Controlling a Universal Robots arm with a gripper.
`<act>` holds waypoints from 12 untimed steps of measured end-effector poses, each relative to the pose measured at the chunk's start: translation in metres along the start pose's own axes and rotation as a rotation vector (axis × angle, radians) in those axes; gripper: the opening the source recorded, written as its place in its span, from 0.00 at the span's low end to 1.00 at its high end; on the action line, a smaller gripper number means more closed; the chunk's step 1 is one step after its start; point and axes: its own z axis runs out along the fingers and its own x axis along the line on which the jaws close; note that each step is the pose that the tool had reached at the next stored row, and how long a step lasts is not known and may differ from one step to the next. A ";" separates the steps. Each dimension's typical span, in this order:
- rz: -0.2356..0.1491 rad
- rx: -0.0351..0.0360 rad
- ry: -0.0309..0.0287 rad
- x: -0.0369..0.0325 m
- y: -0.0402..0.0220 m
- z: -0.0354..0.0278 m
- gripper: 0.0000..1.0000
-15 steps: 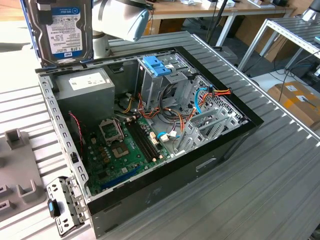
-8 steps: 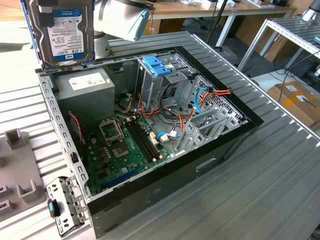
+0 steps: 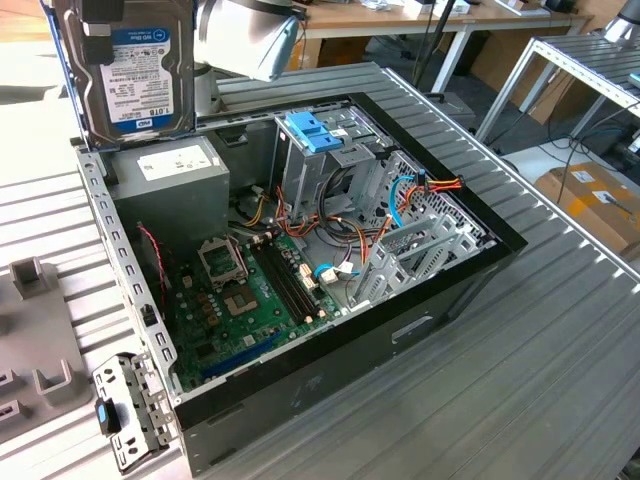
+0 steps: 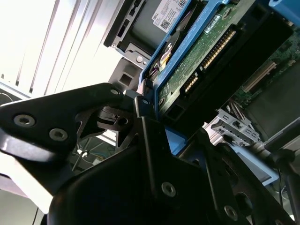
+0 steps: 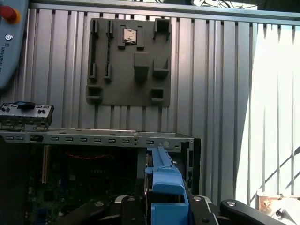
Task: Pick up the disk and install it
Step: 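Pick up the disk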
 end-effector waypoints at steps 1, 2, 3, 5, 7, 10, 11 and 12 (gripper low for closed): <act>0.000 0.0000 0.0000 0.0011 0.0000 0.0000 0.37; 0.000 0.0000 0.0000 0.0032 0.0001 -0.0001 0.37; 0.000 0.0000 0.0000 0.0047 0.0001 -0.0002 0.37; 0.000 0.0000 0.0000 0.0075 0.0002 -0.0003 0.37; 0.000 0.0000 0.0000 0.0099 0.0003 -0.0003 0.37; 0.000 0.0000 0.0000 0.0143 0.0004 -0.0005 0.37; 0.000 0.0001 0.0000 0.0156 0.0005 -0.0005 0.37; 0.000 0.0000 0.0000 0.0178 0.0005 -0.0006 0.37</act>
